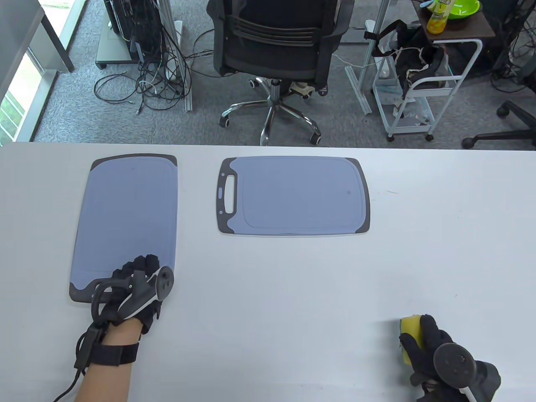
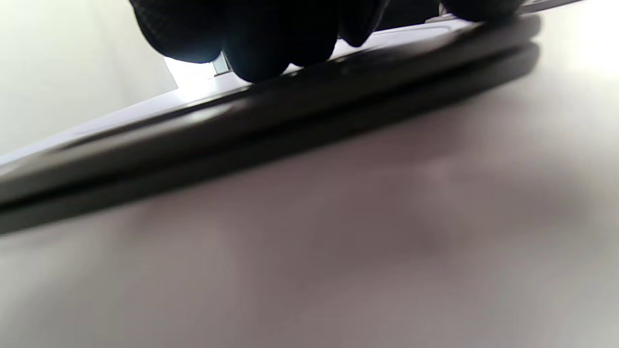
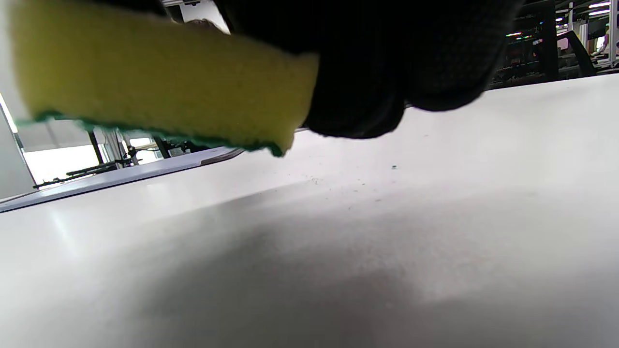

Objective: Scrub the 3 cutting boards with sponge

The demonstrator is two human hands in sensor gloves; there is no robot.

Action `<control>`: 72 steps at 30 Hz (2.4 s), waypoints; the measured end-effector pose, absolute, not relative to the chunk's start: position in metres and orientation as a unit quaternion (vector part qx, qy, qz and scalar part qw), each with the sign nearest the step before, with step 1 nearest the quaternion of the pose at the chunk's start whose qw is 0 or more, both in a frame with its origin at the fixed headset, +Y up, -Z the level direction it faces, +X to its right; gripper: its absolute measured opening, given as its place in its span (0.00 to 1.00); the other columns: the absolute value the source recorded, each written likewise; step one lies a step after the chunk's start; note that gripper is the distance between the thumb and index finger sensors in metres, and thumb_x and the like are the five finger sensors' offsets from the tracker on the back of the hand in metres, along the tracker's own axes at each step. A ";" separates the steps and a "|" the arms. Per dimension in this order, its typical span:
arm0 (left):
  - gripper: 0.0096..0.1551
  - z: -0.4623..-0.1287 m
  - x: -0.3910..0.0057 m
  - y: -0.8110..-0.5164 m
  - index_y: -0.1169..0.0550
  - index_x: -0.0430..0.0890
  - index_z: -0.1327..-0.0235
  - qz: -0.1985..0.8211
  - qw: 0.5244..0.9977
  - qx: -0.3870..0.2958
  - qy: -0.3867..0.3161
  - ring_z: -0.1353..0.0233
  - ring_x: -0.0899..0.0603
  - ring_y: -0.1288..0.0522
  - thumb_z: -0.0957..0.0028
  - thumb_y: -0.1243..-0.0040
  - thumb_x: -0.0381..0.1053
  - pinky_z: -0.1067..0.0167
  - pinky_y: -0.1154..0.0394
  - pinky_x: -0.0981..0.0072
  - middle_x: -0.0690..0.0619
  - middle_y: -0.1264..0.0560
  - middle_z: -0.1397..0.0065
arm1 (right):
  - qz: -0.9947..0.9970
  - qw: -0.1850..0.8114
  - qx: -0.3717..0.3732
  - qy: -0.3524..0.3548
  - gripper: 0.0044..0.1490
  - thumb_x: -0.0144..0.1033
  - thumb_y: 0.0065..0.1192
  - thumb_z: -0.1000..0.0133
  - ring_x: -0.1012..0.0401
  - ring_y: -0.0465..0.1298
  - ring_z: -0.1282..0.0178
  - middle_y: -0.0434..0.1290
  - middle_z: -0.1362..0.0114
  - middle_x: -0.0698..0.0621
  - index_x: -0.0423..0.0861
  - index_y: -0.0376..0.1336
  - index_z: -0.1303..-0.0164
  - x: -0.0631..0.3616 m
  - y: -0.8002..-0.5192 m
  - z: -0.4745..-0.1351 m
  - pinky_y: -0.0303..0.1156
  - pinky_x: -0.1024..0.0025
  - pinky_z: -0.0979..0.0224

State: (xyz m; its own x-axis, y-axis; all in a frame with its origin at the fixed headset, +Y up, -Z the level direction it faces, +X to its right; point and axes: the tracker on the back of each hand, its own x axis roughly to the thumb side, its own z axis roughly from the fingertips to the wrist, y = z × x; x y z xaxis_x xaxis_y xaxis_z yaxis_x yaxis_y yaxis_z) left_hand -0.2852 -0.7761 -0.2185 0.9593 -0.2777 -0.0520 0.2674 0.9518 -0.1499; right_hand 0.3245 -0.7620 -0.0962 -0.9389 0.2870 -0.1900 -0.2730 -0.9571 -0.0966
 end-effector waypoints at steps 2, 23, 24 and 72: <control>0.46 -0.207 -0.292 -0.779 0.38 0.49 0.17 -0.134 0.988 -0.064 0.038 0.20 0.35 0.29 0.45 0.54 0.71 0.28 0.29 0.40 0.44 0.34 0.16 | 0.984 0.141 -0.100 -0.030 0.49 0.62 0.59 0.47 0.55 0.79 0.51 0.75 0.40 0.46 0.41 0.60 0.25 0.324 -0.763 -0.097 0.75 0.54 0.43; 0.40 -0.194 -0.310 -0.786 0.41 0.47 0.19 -0.062 0.992 -0.108 0.012 0.20 0.37 0.36 0.39 0.50 0.64 0.22 0.41 0.33 0.45 0.40 0.20 | 0.984 0.146 -0.100 -0.020 0.48 0.62 0.59 0.47 0.55 0.79 0.51 0.75 0.40 0.46 0.41 0.60 0.25 0.323 -0.763 -0.096 0.75 0.53 0.43; 0.40 -0.193 -0.308 -0.783 0.42 0.46 0.19 -0.057 0.994 -0.091 0.002 0.20 0.36 0.38 0.39 0.52 0.64 0.22 0.42 0.32 0.44 0.42 0.20 | 0.984 0.147 -0.101 -0.020 0.48 0.62 0.59 0.47 0.55 0.79 0.51 0.75 0.40 0.46 0.41 0.60 0.25 0.324 -0.763 -0.096 0.75 0.54 0.43; 0.30 -0.246 -0.225 -0.823 0.27 0.45 0.34 0.513 0.792 -0.305 0.126 0.60 0.62 0.13 0.38 0.41 0.65 0.60 0.10 0.71 0.58 0.19 0.47 | 0.991 0.114 -0.050 -0.038 0.48 0.62 0.58 0.47 0.54 0.79 0.51 0.75 0.40 0.45 0.41 0.60 0.24 0.280 -0.746 -0.124 0.75 0.53 0.43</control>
State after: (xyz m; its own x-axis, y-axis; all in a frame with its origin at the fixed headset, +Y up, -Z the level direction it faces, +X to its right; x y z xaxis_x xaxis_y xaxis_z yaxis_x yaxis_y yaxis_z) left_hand -0.2251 -0.8230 -0.2461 0.4416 0.7360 -0.5131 -0.8901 0.2873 -0.3539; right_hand 0.2796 -0.7462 -0.1245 -0.9688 0.2304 -0.0912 -0.2227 -0.9710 -0.0874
